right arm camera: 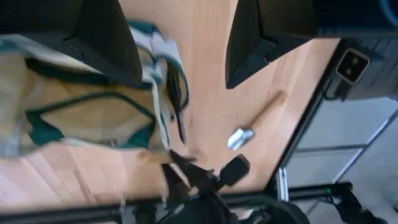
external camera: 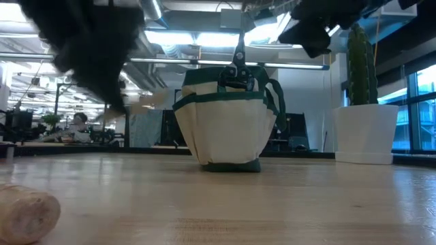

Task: Pick & Place Garden tools in Gardening bag
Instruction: Put the top brown trowel into the green gardening bag

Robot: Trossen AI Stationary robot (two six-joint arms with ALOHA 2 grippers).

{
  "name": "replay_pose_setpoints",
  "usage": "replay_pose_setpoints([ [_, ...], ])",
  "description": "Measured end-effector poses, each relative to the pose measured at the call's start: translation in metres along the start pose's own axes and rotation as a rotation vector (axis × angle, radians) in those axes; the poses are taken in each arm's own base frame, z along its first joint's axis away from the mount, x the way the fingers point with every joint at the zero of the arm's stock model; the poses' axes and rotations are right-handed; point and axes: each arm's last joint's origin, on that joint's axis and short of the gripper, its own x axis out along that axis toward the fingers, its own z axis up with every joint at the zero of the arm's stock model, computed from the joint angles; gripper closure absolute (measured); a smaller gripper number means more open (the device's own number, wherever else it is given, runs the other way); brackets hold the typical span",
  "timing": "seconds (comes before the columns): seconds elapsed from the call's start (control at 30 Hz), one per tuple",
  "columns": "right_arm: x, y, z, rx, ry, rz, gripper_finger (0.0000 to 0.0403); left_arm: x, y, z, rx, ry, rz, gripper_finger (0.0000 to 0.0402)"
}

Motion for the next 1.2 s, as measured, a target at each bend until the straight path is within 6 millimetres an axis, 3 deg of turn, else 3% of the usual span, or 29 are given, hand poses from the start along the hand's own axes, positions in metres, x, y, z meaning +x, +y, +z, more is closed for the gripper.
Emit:
replay_pose_setpoints([
  [0.23,0.016,0.004,0.006,-0.033,-0.116,0.026,0.0171,-0.055,0.018,0.013,-0.143,-0.502,-0.031,0.0345],
  [0.37,0.016,0.007,0.018,0.001,-0.156,0.038,0.0171,-0.071,0.020,0.009,-0.126,-0.667,-0.030,0.0345],
  [0.53,0.011,0.005,0.059,0.009,-0.107,-0.033,0.0171,-0.079,0.029,0.002,-0.141,-0.792,-0.037,0.0345],
  [0.67,0.019,0.003,0.101,0.059,0.020,-0.117,0.0171,-0.075,0.037,-0.006,-0.170,-0.815,-0.058,0.0345],
  [0.8,0.045,-0.001,0.121,0.129,0.211,-0.216,0.0171,-0.061,0.042,-0.018,-0.229,-0.816,-0.080,0.0345],
  [1.03,0.111,-0.002,0.113,0.106,0.389,-0.255,0.0171,-0.034,0.060,-0.048,-0.237,-0.818,-0.095,0.0345],
  [1.2,0.125,-0.014,0.106,0.153,0.425,-0.373,0.0172,-0.027,0.070,-0.063,-0.276,-0.814,-0.147,0.0345],
])
